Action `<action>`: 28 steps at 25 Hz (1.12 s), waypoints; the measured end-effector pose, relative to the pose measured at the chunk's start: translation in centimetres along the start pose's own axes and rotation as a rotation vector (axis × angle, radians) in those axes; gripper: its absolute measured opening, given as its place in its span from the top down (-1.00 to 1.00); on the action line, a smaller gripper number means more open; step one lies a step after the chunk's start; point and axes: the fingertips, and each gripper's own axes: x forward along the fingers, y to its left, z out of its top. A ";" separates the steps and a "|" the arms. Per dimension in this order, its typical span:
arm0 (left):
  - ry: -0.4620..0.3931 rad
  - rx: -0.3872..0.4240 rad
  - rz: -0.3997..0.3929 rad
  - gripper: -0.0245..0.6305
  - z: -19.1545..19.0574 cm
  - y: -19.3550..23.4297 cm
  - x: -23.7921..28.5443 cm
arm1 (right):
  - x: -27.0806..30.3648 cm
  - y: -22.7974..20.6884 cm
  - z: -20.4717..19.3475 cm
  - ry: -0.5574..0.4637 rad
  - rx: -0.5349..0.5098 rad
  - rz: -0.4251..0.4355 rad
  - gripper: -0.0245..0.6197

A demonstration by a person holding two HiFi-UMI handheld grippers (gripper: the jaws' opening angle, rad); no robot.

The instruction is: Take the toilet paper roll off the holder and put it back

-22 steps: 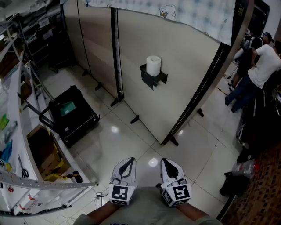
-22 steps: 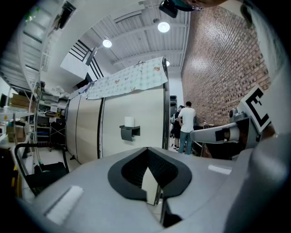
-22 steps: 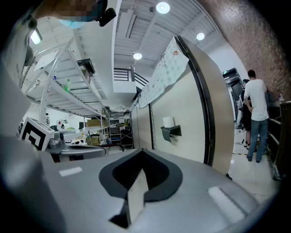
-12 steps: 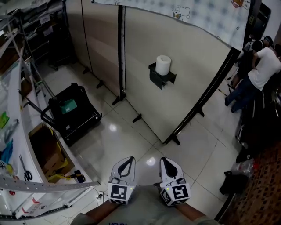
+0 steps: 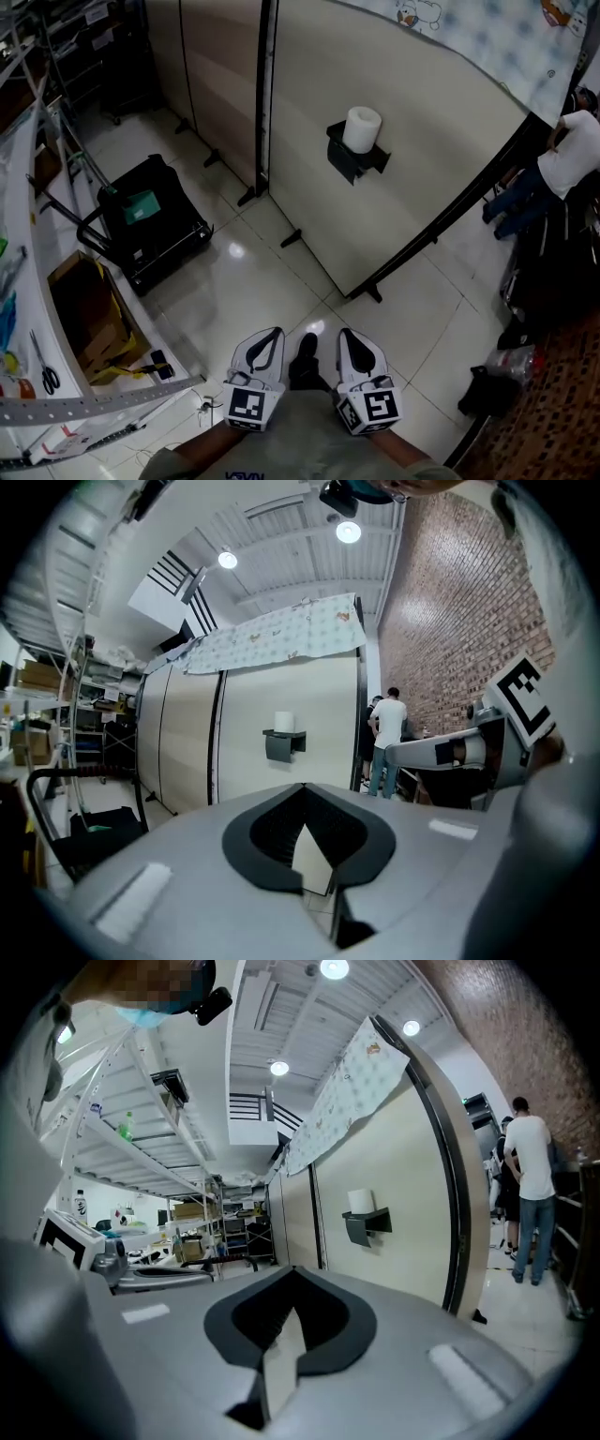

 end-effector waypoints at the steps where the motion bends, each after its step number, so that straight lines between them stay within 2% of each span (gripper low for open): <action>1: 0.001 0.005 0.013 0.92 0.0 0.6 0.7 | 1.1 -0.4 0.2 -0.003 0.004 0.011 0.92; 6: 0.014 0.034 0.058 0.92 2.2 2.5 6.2 | 6.5 -4.1 2.4 -0.032 0.017 0.058 0.92; 13: -0.008 0.080 0.042 0.92 6.0 2.2 15.9 | 12.0 -10.9 5.4 -0.053 -0.013 0.078 0.92; 18: -0.009 0.111 0.016 0.92 7.3 1.1 20.6 | 14.1 -14.5 6.5 -0.048 -0.056 0.094 0.92; 28: 0.001 0.116 -0.023 0.92 9.2 3.1 26.7 | 18.0 -17.0 8.8 -0.038 -0.075 0.096 0.92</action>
